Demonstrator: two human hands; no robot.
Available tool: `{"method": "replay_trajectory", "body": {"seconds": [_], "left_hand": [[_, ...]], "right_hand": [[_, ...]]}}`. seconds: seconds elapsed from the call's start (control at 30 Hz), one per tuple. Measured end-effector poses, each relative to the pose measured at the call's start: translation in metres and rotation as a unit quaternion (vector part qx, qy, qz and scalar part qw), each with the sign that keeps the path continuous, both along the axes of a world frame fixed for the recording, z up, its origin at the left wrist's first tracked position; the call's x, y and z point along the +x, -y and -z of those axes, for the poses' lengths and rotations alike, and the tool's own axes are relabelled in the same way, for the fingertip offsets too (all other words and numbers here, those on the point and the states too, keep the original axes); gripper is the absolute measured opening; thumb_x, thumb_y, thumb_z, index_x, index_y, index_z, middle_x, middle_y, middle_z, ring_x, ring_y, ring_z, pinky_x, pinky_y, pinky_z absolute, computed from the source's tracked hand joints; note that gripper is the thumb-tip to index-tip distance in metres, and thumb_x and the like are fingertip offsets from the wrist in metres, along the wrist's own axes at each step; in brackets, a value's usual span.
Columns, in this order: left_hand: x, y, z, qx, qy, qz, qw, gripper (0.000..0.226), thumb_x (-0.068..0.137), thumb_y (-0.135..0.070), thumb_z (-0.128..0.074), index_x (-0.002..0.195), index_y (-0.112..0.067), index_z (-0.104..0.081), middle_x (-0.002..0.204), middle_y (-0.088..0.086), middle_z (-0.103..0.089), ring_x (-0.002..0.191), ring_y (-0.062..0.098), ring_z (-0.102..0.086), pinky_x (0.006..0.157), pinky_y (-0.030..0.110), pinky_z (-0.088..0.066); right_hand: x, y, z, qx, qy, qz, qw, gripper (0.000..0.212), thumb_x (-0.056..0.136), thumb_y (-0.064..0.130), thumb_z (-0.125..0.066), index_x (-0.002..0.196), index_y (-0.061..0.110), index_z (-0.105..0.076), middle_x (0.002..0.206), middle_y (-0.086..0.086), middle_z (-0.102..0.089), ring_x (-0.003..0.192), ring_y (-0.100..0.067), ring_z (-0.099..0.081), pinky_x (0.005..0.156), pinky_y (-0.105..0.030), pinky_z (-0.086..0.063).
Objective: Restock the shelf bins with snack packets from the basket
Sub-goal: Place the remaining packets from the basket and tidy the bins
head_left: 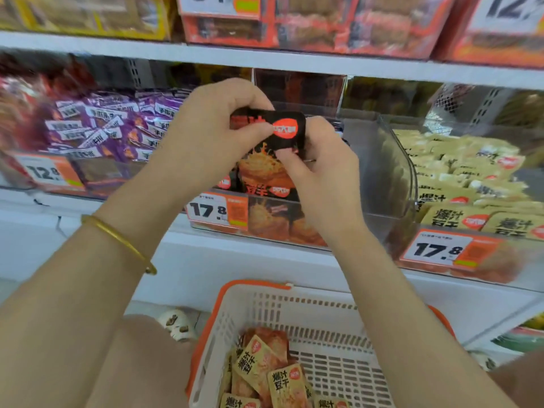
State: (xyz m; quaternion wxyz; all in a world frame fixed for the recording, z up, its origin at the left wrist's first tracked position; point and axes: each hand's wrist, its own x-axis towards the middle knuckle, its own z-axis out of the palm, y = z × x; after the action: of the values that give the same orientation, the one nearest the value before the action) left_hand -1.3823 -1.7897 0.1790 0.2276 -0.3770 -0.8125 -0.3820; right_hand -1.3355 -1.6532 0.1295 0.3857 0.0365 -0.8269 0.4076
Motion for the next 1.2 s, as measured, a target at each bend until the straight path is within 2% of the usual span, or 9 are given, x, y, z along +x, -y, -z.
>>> {"method": "replay_trajectory", "body": {"seconds": [0.17, 0.27, 0.37, 0.47, 0.83, 0.93, 1.03, 1.13, 1.2], "left_hand": [[-0.020, -0.002, 0.021, -0.039, 0.009, -0.019, 0.999, 0.014, 0.087, -0.013, -0.063, 0.101, -0.014, -0.065, 0.079, -0.025, -0.048, 0.070, -0.018, -0.048, 0.063, 0.001, -0.034], [-0.024, -0.005, 0.031, -0.055, 0.021, -0.007, 0.998, 0.012, 0.090, -0.012, -0.060, 0.101, -0.011, -0.064, 0.079, -0.019, -0.049, 0.071, -0.017, -0.048, 0.065, 0.003, -0.036], [-0.028, -0.010, 0.038, -0.093, -0.008, -0.007, 0.996, 0.022, 0.090, -0.024, -0.052, 0.091, -0.008, -0.067, 0.081, -0.001, -0.053, 0.083, 0.009, -0.053, 0.073, 0.021, -0.039], [-0.038, -0.011, 0.054, -0.139, -0.038, -0.071, 0.987, 0.038, 0.082, -0.042, -0.047, 0.090, -0.016, -0.073, 0.089, -0.001, -0.047, 0.095, 0.033, -0.049, 0.081, 0.043, -0.038], [-0.034, -0.018, 0.081, -0.183, -0.102, -0.136, 0.968, 0.024, 0.079, -0.030, -0.057, 0.089, -0.016, -0.074, 0.085, 0.006, -0.054, 0.087, 0.035, -0.049, 0.070, 0.037, -0.025], [-0.023, -0.017, 0.080, -0.130, -0.125, -0.158, 0.971, 0.027, 0.078, -0.027, -0.059, 0.101, -0.018, -0.069, 0.093, 0.007, -0.055, 0.092, 0.032, -0.048, 0.071, 0.035, -0.028], [0.005, -0.018, 0.085, -0.055, -0.155, -0.145, 0.976, 0.020, 0.082, -0.018, -0.057, 0.101, -0.015, -0.064, 0.099, 0.005, -0.056, 0.095, 0.030, -0.049, 0.078, 0.035, -0.032], [0.030, -0.029, 0.115, -0.090, -0.121, -0.066, 0.986, 0.014, 0.081, -0.017, -0.054, 0.090, -0.017, -0.065, 0.093, 0.001, -0.058, 0.091, 0.028, -0.051, 0.073, 0.040, -0.038], [0.036, -0.038, 0.146, -0.170, -0.060, -0.026, 0.983, 0.019, 0.077, -0.020, -0.049, 0.087, -0.020, -0.065, 0.090, -0.001, -0.059, 0.089, 0.025, -0.049, 0.069, 0.036, -0.038]], "right_hand": [[-0.012, -0.003, 0.014, 0.072, 0.066, 0.054, 0.994, 0.019, 0.086, 0.021, -0.066, 0.103, 0.016, -0.060, 0.085, 0.008, -0.060, 0.082, -0.018, -0.057, 0.072, -0.036, -0.048], [-0.012, -0.004, 0.016, 0.039, 0.042, 0.028, 0.998, 0.023, 0.084, 0.024, -0.069, 0.103, 0.018, -0.057, 0.081, 0.012, -0.058, 0.081, -0.016, -0.055, 0.072, -0.036, -0.049], [-0.017, -0.010, 0.014, 0.058, 0.011, 0.031, 0.998, 0.012, 0.086, 0.026, -0.064, 0.096, 0.020, -0.060, 0.081, 0.008, -0.061, 0.081, -0.021, -0.057, 0.071, -0.041, -0.049], [-0.025, -0.021, 0.018, 0.166, 0.049, 0.073, 0.982, 0.005, 0.084, 0.030, -0.066, 0.084, 0.025, -0.066, 0.083, 0.008, -0.061, 0.089, -0.022, -0.054, 0.076, -0.039, -0.045], [-0.024, -0.027, 0.027, 0.229, 0.122, 0.082, 0.962, 0.013, 0.084, 0.031, -0.068, 0.094, 0.023, -0.070, 0.094, 0.004, -0.056, 0.099, -0.020, -0.045, 0.083, -0.029, -0.034], [-0.010, -0.028, 0.025, 0.152, 0.022, 0.083, 0.985, 0.017, 0.082, 0.016, -0.068, 0.099, 0.018, -0.068, 0.085, 0.011, -0.052, 0.092, -0.018, -0.051, 0.077, -0.019, -0.029], [0.018, -0.034, 0.026, 0.024, -0.087, 0.114, 0.989, 0.021, 0.081, 0.001, -0.058, 0.093, 0.017, -0.066, 0.078, 0.021, -0.046, 0.081, -0.017, -0.054, 0.074, -0.025, -0.041], [0.045, -0.039, 0.052, -0.052, -0.089, 0.103, 0.989, 0.022, 0.080, -0.001, -0.055, 0.087, 0.019, -0.062, 0.081, 0.014, -0.054, 0.077, -0.014, -0.055, 0.069, -0.024, -0.043], [0.057, -0.042, 0.088, -0.056, -0.025, 0.087, 0.994, 0.023, 0.078, 0.000, -0.054, 0.086, 0.020, -0.060, 0.082, 0.013, -0.055, 0.073, -0.008, -0.052, 0.066, -0.018, -0.042]]}}
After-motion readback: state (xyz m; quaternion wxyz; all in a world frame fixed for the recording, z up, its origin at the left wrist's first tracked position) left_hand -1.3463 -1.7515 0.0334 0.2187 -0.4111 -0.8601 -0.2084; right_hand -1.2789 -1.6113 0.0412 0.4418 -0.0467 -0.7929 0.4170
